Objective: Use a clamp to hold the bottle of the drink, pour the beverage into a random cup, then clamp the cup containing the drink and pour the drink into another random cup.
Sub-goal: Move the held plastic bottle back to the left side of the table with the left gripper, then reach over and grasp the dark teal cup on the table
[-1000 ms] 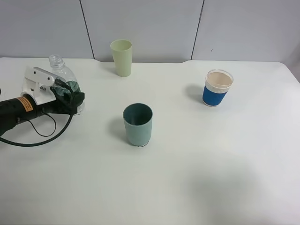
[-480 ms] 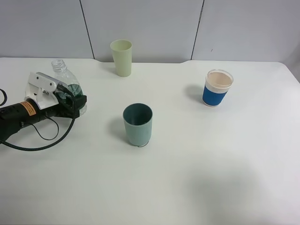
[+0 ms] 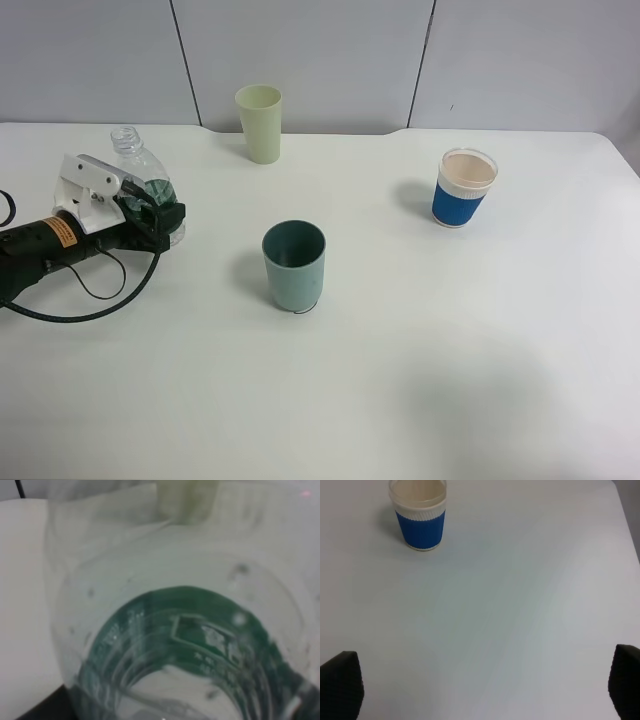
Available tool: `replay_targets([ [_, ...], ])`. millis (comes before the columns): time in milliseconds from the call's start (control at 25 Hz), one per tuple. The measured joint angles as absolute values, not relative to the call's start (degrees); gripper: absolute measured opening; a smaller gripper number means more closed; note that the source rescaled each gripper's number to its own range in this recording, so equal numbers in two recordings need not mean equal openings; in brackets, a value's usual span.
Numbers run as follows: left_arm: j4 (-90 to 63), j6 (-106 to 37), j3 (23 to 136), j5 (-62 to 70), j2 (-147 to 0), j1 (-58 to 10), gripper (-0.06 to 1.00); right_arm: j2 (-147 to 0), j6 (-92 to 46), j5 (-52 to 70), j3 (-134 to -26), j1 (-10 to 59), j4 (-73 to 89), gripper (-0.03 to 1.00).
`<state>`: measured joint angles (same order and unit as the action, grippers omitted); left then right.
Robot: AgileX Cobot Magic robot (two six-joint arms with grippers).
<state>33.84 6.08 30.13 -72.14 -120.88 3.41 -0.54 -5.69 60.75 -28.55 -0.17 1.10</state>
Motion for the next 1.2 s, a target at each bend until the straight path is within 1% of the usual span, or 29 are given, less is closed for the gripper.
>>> replay_targets([
  [40, 33.8, 6.1, 30.1, -72.1, -120.9, 3.4, 0.11, -0.5, -5.7, 60.8, -28.5, -0.2, 1.1, 1.00],
  [80, 33.8, 6.1, 30.1, -72.1, -120.8, 3.4, 0.17, -0.5, -5.7, 60.8, -28.5, -0.2, 1.1, 1.00],
  [200, 33.8, 6.1, 30.1, -70.4, -120.3, 3.4, 0.53, -0.5, -5.7, 60.8, -28.5, -0.2, 1.1, 1.00],
  [240, 33.8, 6.1, 29.9, -70.0, -119.8, 3.4, 0.59, -0.5, -5.7, 60.8, -28.5, -0.2, 1.1, 1.00],
  [320, 33.8, 6.1, 29.1, -69.9, -118.2, 3.4, 0.66, -0.5, -5.7, 60.8, -28.5, -0.2, 1.1, 1.00],
  [440, 33.9, 6.1, 27.3, -69.8, -115.5, 3.4, 0.68, -0.5, -5.7, 60.8, -28.5, -0.2, 1.1, 1.00],
  [800, 30.9, 6.1, 16.2, -69.8, -103.7, 3.4, 0.69, -0.5, -5.7, 60.8, -28.5, -0.2, 1.1, 1.00],
  [1040, 24.8, 6.1, 9.6, -68.3, -88.9, 3.4, 0.69, -0.5, -5.7, 60.8, -28.5, -0.2, 1.1, 1.00],
  [1200, 22.9, 9.9, 8.9, -61.6, -76.9, 3.4, 0.69, -0.5, -5.7, 60.8, -28.5, -0.2, 1.1, 1.00],
])
